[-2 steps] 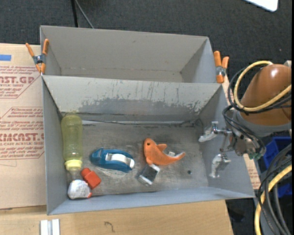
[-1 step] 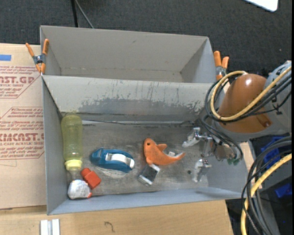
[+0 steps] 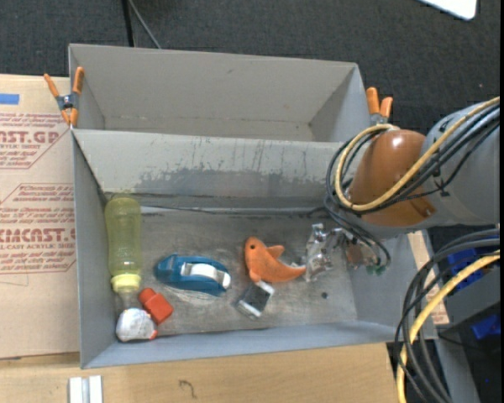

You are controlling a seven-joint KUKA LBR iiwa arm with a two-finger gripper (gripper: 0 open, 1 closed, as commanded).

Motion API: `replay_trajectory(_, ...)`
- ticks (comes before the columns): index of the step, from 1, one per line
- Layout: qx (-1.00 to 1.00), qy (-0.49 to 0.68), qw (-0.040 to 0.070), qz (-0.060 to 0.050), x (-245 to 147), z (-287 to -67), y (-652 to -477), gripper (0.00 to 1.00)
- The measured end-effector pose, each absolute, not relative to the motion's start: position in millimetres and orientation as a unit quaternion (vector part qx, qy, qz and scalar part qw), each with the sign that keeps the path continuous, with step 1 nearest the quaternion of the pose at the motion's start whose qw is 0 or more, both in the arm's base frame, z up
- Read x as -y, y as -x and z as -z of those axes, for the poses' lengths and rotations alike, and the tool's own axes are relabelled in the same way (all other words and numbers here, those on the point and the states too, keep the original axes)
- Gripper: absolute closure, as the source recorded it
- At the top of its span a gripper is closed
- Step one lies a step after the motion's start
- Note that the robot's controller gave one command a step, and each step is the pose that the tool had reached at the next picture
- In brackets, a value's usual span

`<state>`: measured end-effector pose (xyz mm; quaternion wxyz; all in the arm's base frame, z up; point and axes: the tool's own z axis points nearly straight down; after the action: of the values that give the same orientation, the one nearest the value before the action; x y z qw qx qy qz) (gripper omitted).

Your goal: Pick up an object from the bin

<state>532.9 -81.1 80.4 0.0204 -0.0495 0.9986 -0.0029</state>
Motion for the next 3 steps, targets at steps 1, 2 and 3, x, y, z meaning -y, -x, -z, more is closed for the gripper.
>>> replay_trajectory(1,-0.999,0.049,0.020,0.003,81,-80,-532.7,1.00)
replay_trajectory(2,-0.999,0.048,-0.001,-0.001,83,-104,-529.0,1.00)
replay_trajectory(3,-0.999,0.047,-0.002,0.000,85,-161,-535.0,1.00)
